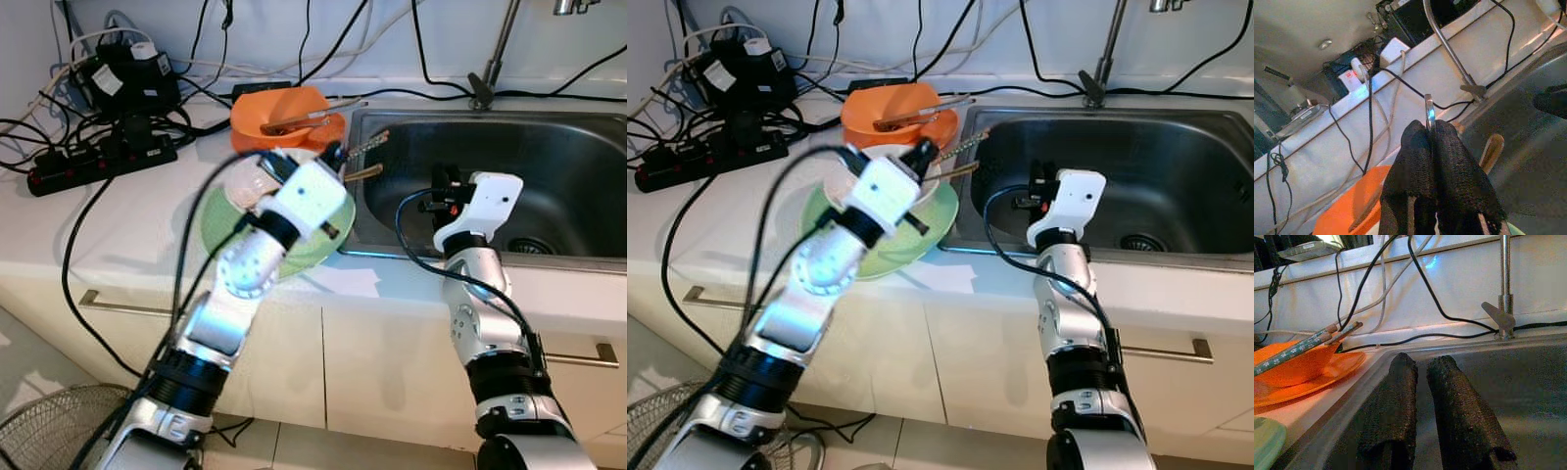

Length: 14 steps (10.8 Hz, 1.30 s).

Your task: Kitchen organization

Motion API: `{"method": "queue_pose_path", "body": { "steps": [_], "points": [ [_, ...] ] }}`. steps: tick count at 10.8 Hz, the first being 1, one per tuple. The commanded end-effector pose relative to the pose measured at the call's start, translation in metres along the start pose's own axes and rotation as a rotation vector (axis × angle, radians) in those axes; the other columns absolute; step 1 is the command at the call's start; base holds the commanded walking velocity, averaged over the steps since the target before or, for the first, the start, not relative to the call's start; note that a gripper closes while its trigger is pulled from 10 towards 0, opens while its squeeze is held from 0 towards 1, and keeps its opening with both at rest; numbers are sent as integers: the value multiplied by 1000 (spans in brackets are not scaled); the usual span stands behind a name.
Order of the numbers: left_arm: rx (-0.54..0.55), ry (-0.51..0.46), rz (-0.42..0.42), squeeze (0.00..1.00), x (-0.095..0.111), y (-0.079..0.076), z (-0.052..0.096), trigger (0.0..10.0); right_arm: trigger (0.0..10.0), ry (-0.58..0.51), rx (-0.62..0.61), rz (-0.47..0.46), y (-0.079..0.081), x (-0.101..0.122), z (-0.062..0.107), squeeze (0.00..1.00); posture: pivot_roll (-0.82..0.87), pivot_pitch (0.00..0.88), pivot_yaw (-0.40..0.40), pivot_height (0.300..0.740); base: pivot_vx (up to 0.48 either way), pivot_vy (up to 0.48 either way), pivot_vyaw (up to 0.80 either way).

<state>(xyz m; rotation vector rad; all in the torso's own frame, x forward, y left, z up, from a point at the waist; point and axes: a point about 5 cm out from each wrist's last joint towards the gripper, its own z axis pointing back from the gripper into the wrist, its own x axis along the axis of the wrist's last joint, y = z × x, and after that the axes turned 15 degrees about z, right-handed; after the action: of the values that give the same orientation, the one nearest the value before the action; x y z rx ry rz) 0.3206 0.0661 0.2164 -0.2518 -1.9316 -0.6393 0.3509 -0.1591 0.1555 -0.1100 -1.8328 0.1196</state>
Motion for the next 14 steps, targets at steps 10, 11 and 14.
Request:
{"method": "queue_pose_path", "body": {
  "steps": [10,11,14],
  "points": [
    [-21,-156,301,0,77,55,1,10000,10000,-4,34,-1,7,2,-5,0,49,0,79,740,0,0,0],
    [-12,-204,387,0,85,58,2,10000,10000,-3,35,-1,8,1,-5,0,51,0,79,740,0,0,0],
    [-5,-289,613,0,92,63,4,10000,10000,-3,39,-3,9,1,-6,0,49,0,83,740,0,0,0]
  ]
}}
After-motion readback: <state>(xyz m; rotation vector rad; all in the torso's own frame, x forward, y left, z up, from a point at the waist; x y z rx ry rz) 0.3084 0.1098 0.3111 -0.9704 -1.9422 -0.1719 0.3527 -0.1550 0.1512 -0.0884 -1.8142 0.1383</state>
